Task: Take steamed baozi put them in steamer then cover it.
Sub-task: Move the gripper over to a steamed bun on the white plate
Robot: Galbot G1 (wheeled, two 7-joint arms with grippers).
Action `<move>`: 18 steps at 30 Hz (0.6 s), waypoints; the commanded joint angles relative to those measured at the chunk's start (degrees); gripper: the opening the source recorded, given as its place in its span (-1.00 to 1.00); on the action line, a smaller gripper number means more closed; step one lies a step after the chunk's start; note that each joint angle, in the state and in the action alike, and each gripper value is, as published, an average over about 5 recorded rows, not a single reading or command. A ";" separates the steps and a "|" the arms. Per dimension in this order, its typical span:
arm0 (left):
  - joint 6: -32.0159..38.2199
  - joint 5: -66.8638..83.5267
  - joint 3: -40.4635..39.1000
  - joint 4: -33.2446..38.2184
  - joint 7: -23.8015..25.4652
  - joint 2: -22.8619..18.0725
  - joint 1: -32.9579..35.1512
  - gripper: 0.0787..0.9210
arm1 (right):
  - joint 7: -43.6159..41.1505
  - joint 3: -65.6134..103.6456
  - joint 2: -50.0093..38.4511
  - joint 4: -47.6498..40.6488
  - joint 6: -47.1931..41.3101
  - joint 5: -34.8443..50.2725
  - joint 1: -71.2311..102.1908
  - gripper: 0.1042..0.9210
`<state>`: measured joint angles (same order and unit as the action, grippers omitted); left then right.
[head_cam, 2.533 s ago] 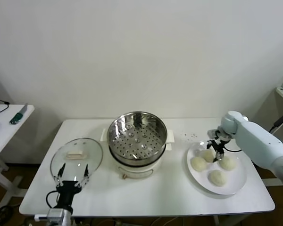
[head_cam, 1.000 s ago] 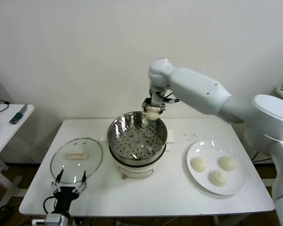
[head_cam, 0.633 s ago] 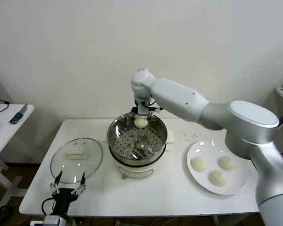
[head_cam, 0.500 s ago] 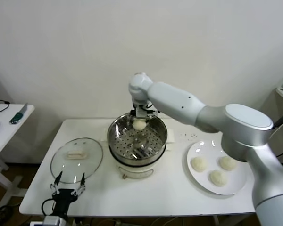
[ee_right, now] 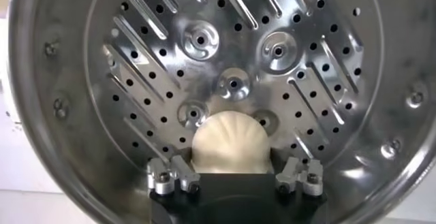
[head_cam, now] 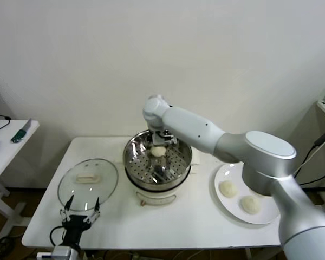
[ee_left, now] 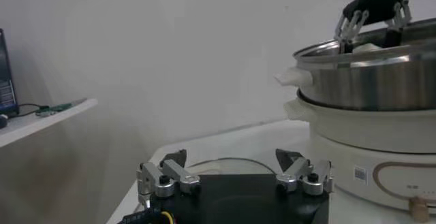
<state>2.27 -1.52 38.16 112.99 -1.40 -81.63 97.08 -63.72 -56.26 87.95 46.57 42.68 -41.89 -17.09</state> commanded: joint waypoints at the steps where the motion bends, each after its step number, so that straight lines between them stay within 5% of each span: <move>1: -0.07 -0.07 0.00 -0.09 0.00 -0.08 -0.08 0.77 | -0.07 1.42 0.75 -1.13 0.31 -2.64 1.42 0.76; 9: -0.14 -0.13 0.03 0.08 -0.03 -0.08 0.16 0.77 | -3.37 1.16 -2.41 1.81 0.77 8.21 -3.83 0.76; 18: -0.12 1.85 -0.30 0.78 0.22 0.37 0.05 0.77 | -6.40 -10.43 -12.53 4.34 -12.43 43.42 -17.55 0.76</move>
<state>2.23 -0.61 37.92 113.66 -1.20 -81.40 97.11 -67.93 -59.08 82.52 49.11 39.74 -25.00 -24.82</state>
